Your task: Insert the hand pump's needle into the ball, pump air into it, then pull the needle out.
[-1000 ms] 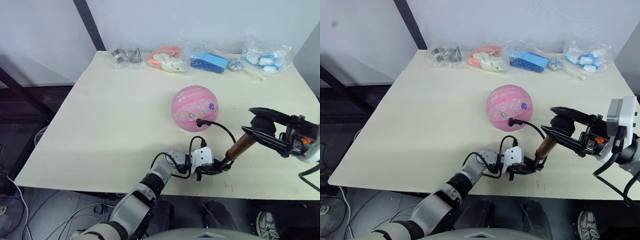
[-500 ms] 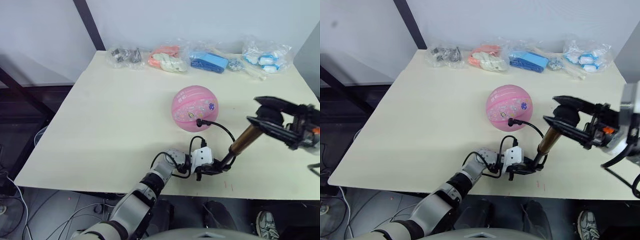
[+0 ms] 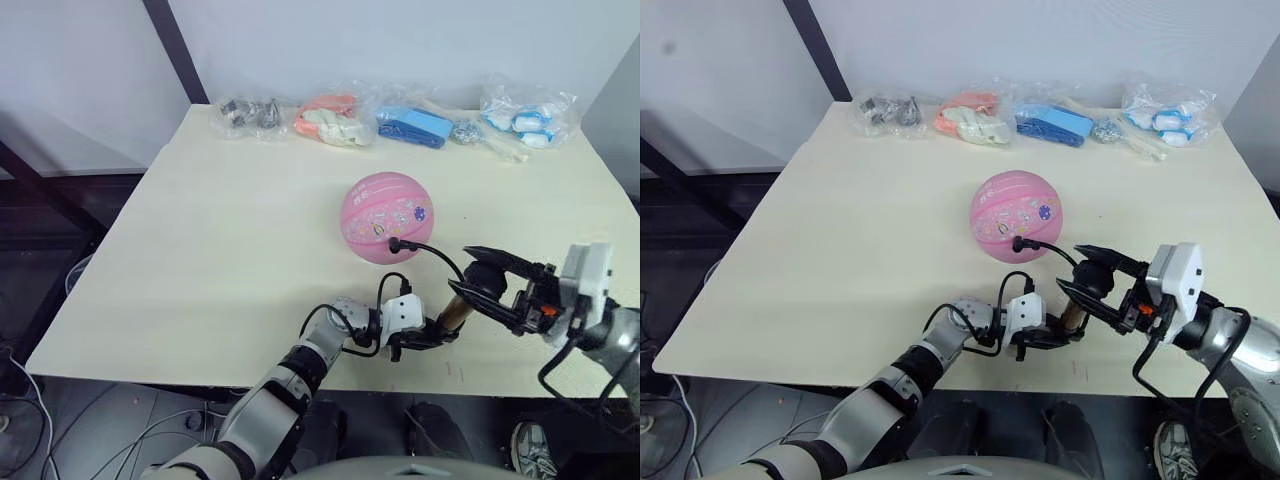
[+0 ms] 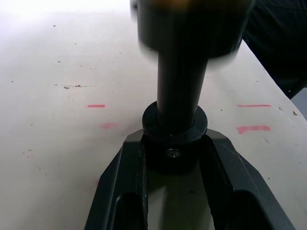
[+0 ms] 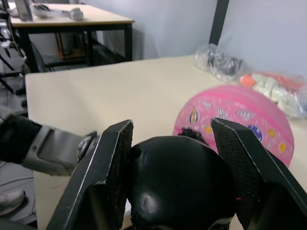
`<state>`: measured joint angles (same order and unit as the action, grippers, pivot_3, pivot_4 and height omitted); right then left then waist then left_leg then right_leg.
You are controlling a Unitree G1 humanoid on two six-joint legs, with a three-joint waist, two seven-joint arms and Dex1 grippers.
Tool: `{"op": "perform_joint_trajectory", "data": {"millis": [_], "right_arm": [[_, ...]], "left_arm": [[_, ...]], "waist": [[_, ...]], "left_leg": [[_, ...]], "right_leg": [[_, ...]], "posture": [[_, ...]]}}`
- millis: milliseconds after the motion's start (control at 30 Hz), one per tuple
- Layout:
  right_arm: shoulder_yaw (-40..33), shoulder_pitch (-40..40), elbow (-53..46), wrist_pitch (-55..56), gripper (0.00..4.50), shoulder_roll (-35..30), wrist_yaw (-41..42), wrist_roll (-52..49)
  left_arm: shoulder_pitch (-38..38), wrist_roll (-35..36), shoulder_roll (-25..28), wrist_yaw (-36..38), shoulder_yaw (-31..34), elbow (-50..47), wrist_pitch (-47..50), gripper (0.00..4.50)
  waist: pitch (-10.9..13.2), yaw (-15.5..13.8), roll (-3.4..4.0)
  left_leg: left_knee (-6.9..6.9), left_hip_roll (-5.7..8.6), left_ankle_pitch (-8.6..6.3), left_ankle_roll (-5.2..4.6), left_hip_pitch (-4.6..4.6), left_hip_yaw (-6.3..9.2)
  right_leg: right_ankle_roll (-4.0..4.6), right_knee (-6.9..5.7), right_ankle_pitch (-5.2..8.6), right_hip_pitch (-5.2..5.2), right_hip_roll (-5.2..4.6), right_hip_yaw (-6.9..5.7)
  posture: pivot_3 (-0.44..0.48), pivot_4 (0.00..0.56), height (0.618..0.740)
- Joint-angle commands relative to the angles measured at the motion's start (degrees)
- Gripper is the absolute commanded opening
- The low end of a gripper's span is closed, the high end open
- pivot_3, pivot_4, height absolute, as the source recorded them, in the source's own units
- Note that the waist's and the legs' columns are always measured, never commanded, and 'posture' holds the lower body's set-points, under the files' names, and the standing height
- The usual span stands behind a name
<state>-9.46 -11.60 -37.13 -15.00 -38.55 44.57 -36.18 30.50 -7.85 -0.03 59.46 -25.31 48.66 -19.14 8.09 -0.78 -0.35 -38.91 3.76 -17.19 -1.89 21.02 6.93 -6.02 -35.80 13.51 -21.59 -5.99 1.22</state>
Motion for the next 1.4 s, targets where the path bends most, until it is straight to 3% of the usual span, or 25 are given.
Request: {"op": "perform_joint_trajectory", "data": {"millis": [33,133,367,667,1033,1400], "right_arm": [[5.4,-3.2,2.9,0.5,2.16,1.1,0.6,4.9],[6.7,-3.3,3.8,1.4,2.16,0.9,0.8,7.9],[2.0,0.1,-0.4,-1.8,2.16,1.3,-0.5,0.1],[-10.8,5.9,-5.3,-11.2,2.16,-7.4,-1.1,-13.7],[-25.0,11.7,-3.8,-18.5,2.16,-16.9,-1.8,-30.2],[-28.7,15.2,-1.2,-22.5,2.16,-20.5,-2.4,-35.2]], "left_arm": [[-1.9,-1.2,0.4,0.0,-1.0,2.3,1.6,1.03],[-1.9,-1.1,0.4,0.0,-1.0,2.4,1.6,1.03],[-2.0,-0.5,0.3,0.6,-0.7,2.2,2.4,1.03],[-2.3,-0.2,0.7,1.1,-0.8,1.7,2.6,1.03],[-2.4,-0.2,0.9,1.1,-0.9,1.7,2.0,1.03],[-2.6,-0.3,1.0,0.9,-1.0,1.7,0.9,1.03]], "waist": [[0.0,0.0,0.00],[0.0,0.0,0.01],[0.0,0.0,0.02],[0.1,-0.1,0.14],[0.2,-0.1,0.09],[0.3,-0.1,0.00]], "left_leg": [[0.00,0.00,0.00,0.00,0.00,0.01],[0.03,0.00,0.00,0.00,-0.03,0.00],[0.10,0.00,0.00,0.00,-0.06,0.02],[0.21,0.01,0.00,0.00,0.13,0.02],[0.22,-0.01,0.00,0.00,0.18,0.00],[0.22,-0.03,0.00,0.00,0.25,0.01]], "right_leg": [[0.00,0.00,0.00,0.00,0.00,0.00],[0.00,0.00,0.00,0.00,0.00,0.01],[0.01,0.00,0.00,0.00,0.01,0.02],[0.05,0.07,0.01,-0.12,-0.03,0.06],[0.05,0.11,0.01,-0.12,-0.07,0.06],[0.06,0.13,0.01,-0.17,-0.11,0.05]], "posture": [[0.000,0.150,0.740],[0.000,0.150,0.740],[0.000,0.150,0.740],[0.000,0.150,0.740],[0.000,0.150,0.740],[0.000,0.150,0.740]]}}
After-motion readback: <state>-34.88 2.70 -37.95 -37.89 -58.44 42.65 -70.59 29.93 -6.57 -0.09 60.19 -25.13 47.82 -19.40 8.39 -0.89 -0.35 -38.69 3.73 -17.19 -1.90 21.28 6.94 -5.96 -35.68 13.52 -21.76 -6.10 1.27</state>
